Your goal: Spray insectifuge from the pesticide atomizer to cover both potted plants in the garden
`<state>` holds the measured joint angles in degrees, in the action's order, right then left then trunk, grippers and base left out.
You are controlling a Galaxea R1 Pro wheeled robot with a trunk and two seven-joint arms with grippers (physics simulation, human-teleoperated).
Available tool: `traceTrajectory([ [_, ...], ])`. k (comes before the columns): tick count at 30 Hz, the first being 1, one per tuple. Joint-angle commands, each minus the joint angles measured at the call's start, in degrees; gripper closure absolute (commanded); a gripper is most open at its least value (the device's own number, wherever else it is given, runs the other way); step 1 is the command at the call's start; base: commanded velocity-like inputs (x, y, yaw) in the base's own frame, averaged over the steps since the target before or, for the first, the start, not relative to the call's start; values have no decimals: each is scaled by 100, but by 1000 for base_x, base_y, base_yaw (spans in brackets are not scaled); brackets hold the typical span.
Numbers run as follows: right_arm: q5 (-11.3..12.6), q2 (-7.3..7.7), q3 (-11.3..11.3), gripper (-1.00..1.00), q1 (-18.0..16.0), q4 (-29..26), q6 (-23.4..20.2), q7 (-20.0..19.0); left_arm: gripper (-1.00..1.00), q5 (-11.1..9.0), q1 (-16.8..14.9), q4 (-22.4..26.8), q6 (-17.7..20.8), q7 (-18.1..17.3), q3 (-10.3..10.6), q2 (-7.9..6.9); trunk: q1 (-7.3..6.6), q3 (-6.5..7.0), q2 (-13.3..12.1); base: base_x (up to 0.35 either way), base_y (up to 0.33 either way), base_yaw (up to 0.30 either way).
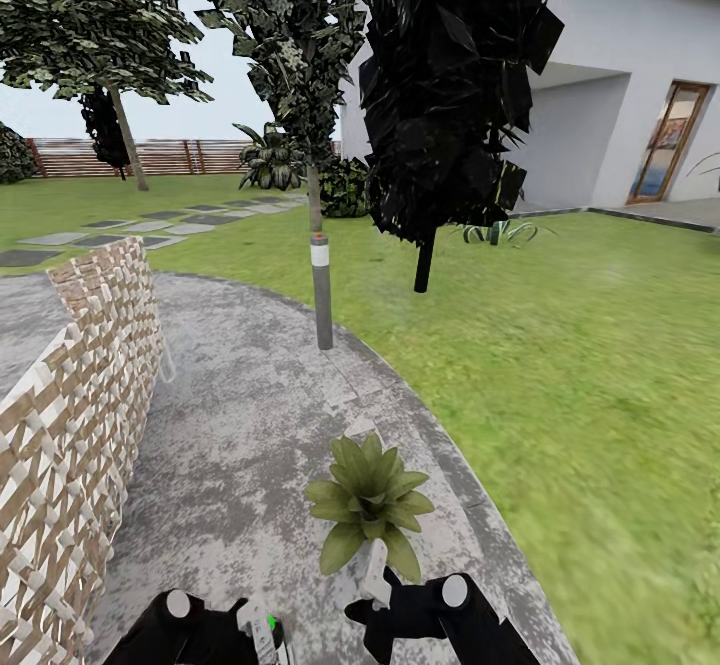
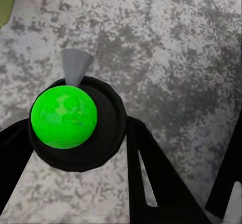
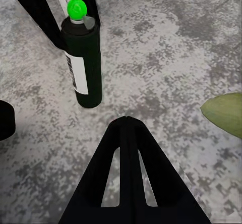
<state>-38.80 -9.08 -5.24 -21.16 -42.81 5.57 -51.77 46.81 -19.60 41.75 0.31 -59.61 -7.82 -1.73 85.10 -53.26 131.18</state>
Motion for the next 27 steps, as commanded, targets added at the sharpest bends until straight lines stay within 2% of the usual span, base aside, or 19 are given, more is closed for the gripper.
traceTrajectory([
  [1, -60, 9, 20, -100, -2, 3, 58, 1, 100, 13, 2, 21, 9, -39, -27, -74, -1, -5, 2, 0, 0, 0],
  [4, -65, 60, 54, -100, 1, 27, 72, 52, 100, 7, -2, 33, 69, 6, -50, -147, -1, -5, 2, 0, 0, 0],
  [5, -57, 156, 66, -100, 8, 113, 83, 137, 100, 1, -3, 34, 88, 17, -96, -155, -1, -5, 2, 0, 0, 0],
  [7, 26, 429, 182, -100, 18, 429, 148, 595, 100, -3, -1, 6, 108, 29, -288, -124, -1, -5, 2, 0, 0, 0],
  [8, 148, 566, 350, -100, 25, 721, 328, 1044, 100, -4, 4, -5, 133, 33, -423, -100, -1, -5, 2, 0, 0, 0],
  [9, 240, 640, 482, -100, 28, 956, 542, 1342, 100, -4, 5, -13, 173, 35, -501, -90, -1, -5, 2, 0, 0, 0],
  [10, 346, 756, 668, -100, 32, 1369, 975, 1731, 100, -9, 7, -18, 285, 32, -583, -80, -1, -5, 2, 0, 0, 0],
  [11, 389, 854, 774, -100, 34, 1661, 1296, 1937, 100, -13, 8, -18, 389, 30, -615, -74, -1, -5, 2, 0, 0, 0],
  [12, 429, 1015, 914, -100, 33, 2089, 1749, 2184, 100, -24, 8, -19, 557, 29, -644, -67, -1, -5, 2, 0, 0, 0],
  [14, 466, 1220, 1094, -100, 35, 2579, 2180, 2408, 100, -39, 13, -23, 702, 29, -658, -57, -1, -5, 2, 0, 0, 0],
  [15, 580, 1414, 1319, -100, 38, 3017, 2576, 2570, 100, -40, 16, -25, 765, 30, -667, -41, -1, -5, 2, 0, 0, 0],
  [16, 671, 1480, 1437, -100, 39, 3193, 2787, 2640, 100, -40, 16, -26, 787, 35, -671, -31, -1, -5, 2, 0, 0, 0],
  [18, 898, 1557, 1636, -100, 41, 3416, 3133, 2756, 100, -40, 12, -24, 922, 60, -675, -15, -1, -5, 2, 0, 0, 0],
  [20, 1252, 1591, 1756, -100, 66, 3539, 3341, 3075, 100, -34, 8, 24, 1475, 87, -665, 5, -1, -5, 2, 0, 0, 0],
  [21, 1412, 1597, 1777, -100, 95, 3563, 3377, 3401, 100, -33, -3, 38, 1789, 94, -653, 7, -1, -5, 2, 0, 0, 0],
  [22, 1571, 1598, 1789, -100, 146, 3577, 3400, 3940, 100, -29, -16, 48, 2078, 101, -641, 7, -1, -5, 2, 0, 0, 0],
  [23, 1647, 1596, 1794, -100, 172, 3582, 3406, 4360, 100, -22, -27, 51, 2196, 104, -637, 8, -1, -5, 2, 0, 0, 0],
  [26, 1739, 1594, 1801, -100, 194, 3588, 3406, 5068, 100, -3, -70, 52, 2471, 101, -610, 21, -1, -5, 2, 0, 0, 0],
  [27, 1811, 1595, 1804, -100, 197, 3592, 3406, 5302, 100, 6, -110, 57, 2756, 100, -584, 30, -1, -5, 2, 0, 0, 0],
])
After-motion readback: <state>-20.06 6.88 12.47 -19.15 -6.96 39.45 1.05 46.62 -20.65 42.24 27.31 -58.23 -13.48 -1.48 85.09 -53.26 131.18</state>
